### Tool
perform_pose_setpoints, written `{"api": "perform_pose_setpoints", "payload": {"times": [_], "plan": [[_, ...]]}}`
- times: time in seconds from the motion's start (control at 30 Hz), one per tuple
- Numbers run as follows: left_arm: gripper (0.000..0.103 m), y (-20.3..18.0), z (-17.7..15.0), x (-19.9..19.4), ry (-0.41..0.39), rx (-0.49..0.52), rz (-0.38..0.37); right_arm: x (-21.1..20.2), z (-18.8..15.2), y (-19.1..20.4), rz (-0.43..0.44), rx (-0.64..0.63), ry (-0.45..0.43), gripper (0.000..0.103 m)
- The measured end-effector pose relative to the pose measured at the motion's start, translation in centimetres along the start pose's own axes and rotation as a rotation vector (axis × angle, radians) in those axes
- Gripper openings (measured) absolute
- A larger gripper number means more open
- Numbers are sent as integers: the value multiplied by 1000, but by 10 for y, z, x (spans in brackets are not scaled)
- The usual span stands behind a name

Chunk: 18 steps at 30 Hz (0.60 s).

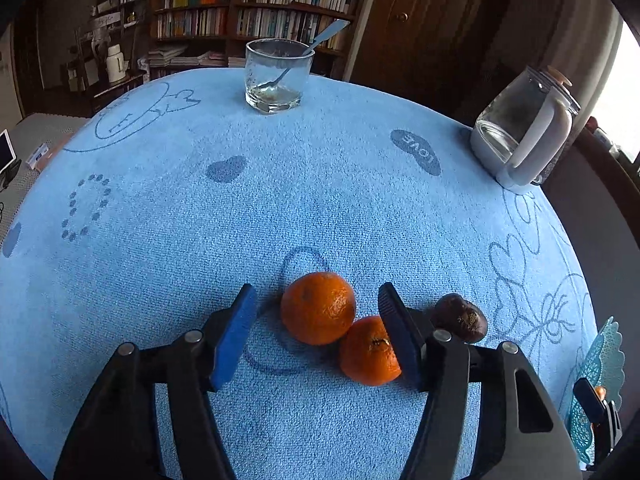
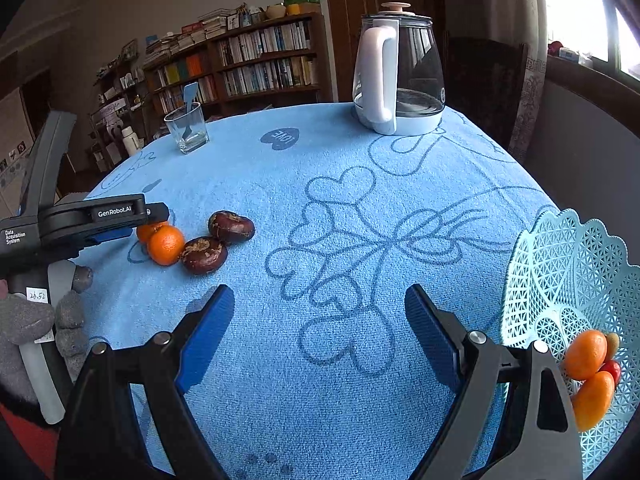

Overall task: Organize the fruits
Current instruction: 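Grasp a tangerine with the left tool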

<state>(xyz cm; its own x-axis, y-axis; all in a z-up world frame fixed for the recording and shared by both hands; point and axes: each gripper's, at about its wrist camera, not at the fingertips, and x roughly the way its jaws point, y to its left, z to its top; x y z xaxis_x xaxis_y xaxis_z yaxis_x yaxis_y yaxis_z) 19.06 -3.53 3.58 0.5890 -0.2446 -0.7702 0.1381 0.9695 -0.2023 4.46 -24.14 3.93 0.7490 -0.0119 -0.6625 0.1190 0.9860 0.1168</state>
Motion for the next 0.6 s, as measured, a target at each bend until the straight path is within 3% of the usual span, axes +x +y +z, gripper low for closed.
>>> {"api": "perform_pose_setpoints", "payload": {"times": [0.07, 0.27, 0.6], "plan": [[51, 2, 1, 8, 21, -19, -6, 3, -1, 1, -5, -8, 6, 88], [41, 15, -1, 13, 17, -75, -87, 6, -2, 9, -8, -39, 14, 88], [40, 32, -8, -7, -35, -123, -153, 19, 8, 35, 81, -85, 46, 88]]}}
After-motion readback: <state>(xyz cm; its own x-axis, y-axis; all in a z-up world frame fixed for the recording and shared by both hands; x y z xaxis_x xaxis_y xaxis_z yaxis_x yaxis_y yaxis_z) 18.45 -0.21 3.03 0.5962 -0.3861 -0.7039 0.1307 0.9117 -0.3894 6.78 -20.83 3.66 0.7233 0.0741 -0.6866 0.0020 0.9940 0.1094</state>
